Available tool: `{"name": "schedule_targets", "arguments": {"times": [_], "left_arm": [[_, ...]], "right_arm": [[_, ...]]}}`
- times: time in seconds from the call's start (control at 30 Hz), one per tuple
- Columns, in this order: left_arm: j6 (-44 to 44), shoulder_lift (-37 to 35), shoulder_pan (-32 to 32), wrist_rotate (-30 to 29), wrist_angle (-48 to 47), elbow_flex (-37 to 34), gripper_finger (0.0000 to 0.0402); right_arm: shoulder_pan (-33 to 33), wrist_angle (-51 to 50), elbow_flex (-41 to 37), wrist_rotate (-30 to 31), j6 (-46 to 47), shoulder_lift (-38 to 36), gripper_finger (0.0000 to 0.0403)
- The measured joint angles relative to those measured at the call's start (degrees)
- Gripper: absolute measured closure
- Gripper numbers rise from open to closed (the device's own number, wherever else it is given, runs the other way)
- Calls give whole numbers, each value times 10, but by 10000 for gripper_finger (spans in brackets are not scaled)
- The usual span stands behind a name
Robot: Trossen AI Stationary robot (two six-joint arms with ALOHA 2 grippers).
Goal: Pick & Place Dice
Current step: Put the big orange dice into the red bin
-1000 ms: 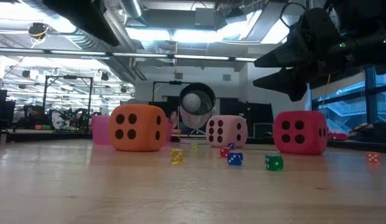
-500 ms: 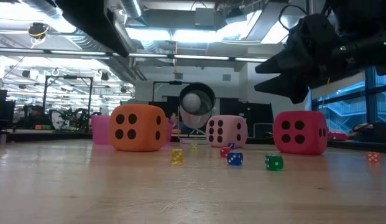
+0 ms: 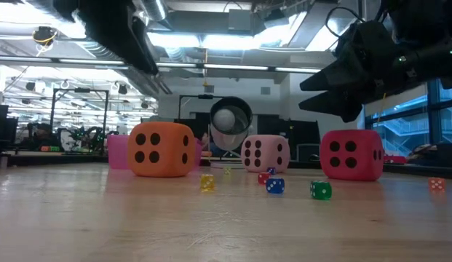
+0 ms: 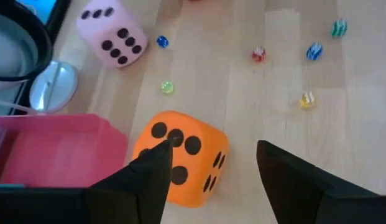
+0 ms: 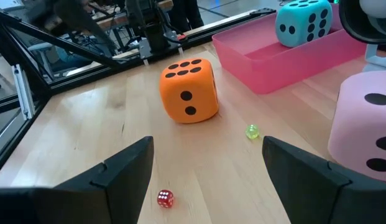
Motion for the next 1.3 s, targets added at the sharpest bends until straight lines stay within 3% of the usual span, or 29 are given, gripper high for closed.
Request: {"name": "schedule_targets", "arguments": {"times": [0.23,0.57,0.83,1.3], "left_arm": [[40,73,0,15,-38,28,192],[43,166,0,-26,-129,77,195],[43,169,0,-62,-121,77,198],[64,173,-2,-63,-88,77,203]], "right_arm": [[0,1,0,0,-13,0,103],[-9,2,0,0,-13,0,103],[-9,0,0,0,-13,0,103],[-9,0,0,0,-13,0,103]]}}
